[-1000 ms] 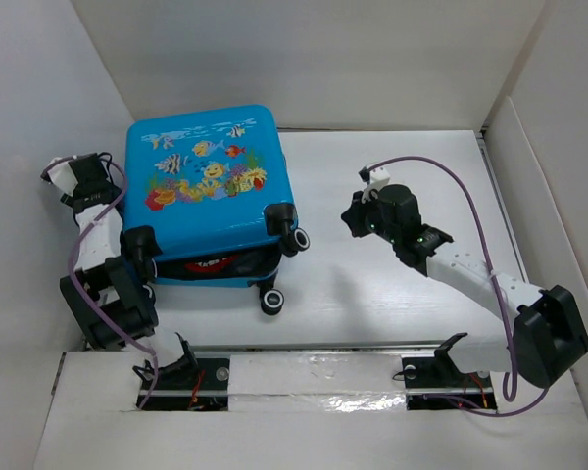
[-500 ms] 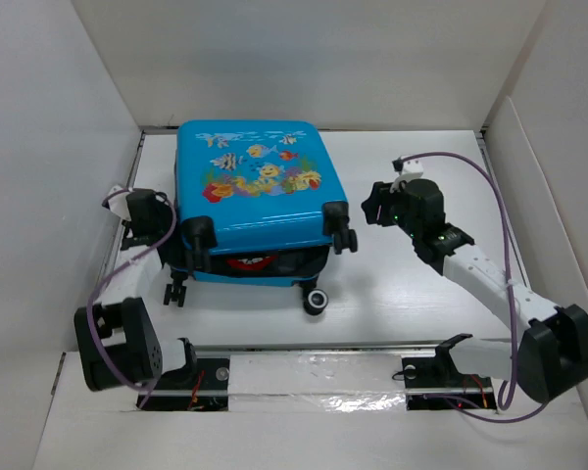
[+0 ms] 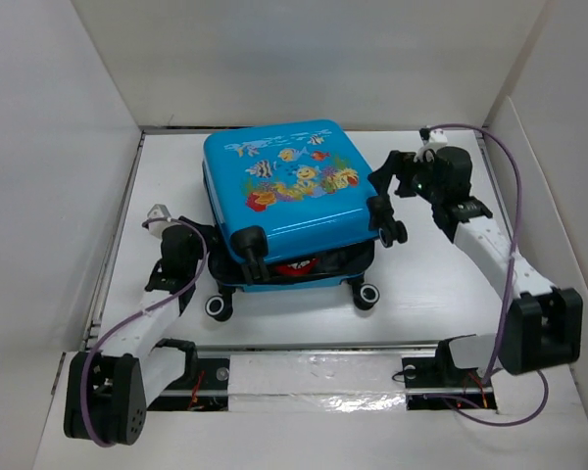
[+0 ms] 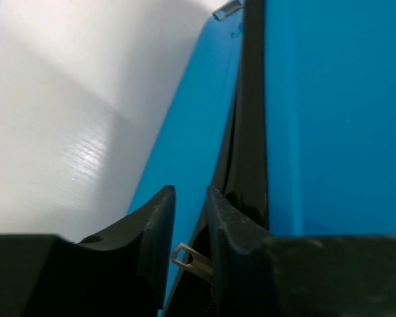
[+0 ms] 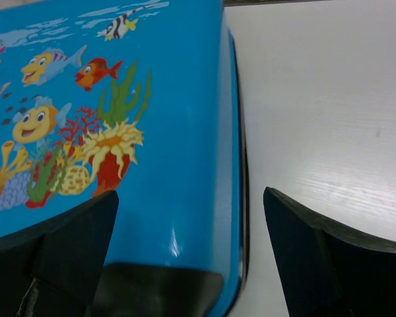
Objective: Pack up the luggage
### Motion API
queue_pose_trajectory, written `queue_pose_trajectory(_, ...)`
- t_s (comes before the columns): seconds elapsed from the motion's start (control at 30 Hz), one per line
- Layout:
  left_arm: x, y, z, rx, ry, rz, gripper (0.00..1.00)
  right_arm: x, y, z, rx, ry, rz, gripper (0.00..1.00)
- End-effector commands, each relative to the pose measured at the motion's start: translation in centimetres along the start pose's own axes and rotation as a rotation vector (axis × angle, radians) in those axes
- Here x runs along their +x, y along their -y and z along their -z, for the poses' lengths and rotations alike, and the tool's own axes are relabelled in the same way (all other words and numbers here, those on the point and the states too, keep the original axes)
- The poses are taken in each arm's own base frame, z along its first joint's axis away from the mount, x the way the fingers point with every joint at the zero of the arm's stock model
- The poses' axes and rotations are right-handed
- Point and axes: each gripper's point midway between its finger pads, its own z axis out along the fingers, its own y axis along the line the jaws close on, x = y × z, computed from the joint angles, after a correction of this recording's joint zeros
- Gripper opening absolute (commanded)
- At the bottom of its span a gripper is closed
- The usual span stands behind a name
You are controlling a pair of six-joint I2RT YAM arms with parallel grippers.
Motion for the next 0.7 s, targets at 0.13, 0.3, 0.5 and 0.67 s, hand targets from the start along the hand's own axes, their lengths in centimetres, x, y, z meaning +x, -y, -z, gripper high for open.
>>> queue_pose_trajectory(0.13,10.1,2.4,3.0,0.131,-0.237,-0.178,0.10,0.7,-1.8,-4.8,-0.234,-0.118,-0.087,0.97)
queue_pose_trajectory(0.3,15.6,3.7,6.2,0.227,-0.320,-0.243,0.00,2.9,-9.6,-9.2,-0.481,-0.244,-0.070,0.94)
queue_pose_trajectory(0.5,19.3,5.2,9.6,0.297,-0.355,-0.250,0.00,3.2,-17.6,-13.2,-0.599,-0.359,0.016,0.92)
queue_pose_trajectory(0.67,19.7,5.4,10.0,0.303,-0.324,-0.233,0.11,-0.7,-19.9,-14.9,-0.562,-0.309,0.092,0.93)
